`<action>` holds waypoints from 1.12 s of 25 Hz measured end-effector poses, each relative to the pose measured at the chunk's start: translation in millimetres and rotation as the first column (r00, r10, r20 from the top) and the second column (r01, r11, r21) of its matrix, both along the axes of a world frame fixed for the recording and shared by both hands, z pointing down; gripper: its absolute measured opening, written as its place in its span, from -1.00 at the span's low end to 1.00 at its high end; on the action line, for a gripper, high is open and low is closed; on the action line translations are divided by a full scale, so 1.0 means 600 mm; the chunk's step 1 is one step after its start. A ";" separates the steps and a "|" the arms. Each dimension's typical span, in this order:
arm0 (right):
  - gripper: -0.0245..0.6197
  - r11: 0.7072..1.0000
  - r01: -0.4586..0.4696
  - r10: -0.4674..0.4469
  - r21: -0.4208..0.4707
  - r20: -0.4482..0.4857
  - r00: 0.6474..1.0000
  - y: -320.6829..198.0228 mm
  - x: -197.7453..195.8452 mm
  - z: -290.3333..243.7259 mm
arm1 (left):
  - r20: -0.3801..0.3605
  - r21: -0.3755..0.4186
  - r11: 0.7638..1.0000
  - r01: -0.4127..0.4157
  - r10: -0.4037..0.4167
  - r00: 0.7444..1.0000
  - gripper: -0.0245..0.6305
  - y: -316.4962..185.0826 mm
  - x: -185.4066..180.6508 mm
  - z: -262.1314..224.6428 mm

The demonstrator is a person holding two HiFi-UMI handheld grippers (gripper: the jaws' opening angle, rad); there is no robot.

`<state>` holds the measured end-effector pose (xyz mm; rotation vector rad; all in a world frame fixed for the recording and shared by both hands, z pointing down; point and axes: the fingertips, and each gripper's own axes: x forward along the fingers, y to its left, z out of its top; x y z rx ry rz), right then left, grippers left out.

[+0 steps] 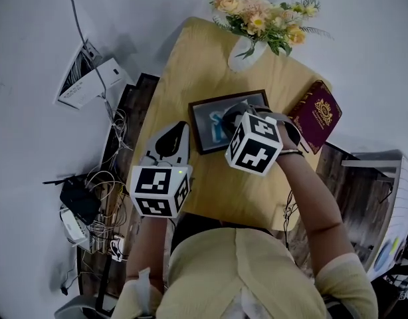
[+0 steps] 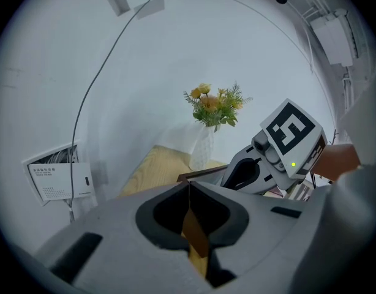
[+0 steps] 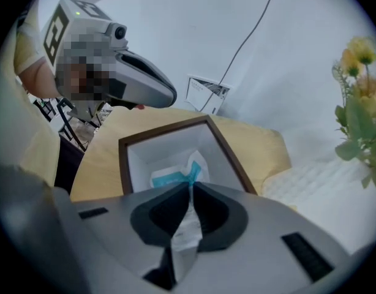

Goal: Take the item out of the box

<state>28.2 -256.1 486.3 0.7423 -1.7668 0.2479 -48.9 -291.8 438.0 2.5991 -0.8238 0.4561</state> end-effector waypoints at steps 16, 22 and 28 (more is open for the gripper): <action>-0.79 0.961 -0.097 0.079 0.261 0.080 0.994 0.034 0.040 -0.104 | 0.019 0.112 0.994 -0.001 -0.001 1.000 -0.85 0.059 0.029 -0.074; -0.79 0.915 -0.177 0.133 0.363 0.143 0.981 0.049 0.069 -0.144 | 0.025 0.149 0.989 -0.011 0.008 1.000 -0.85 0.089 0.048 -0.099; -0.79 0.865 -0.257 0.170 0.432 0.229 0.958 0.079 0.085 -0.176 | 0.025 0.175 0.985 0.002 -0.006 1.000 -0.85 0.116 0.055 -0.116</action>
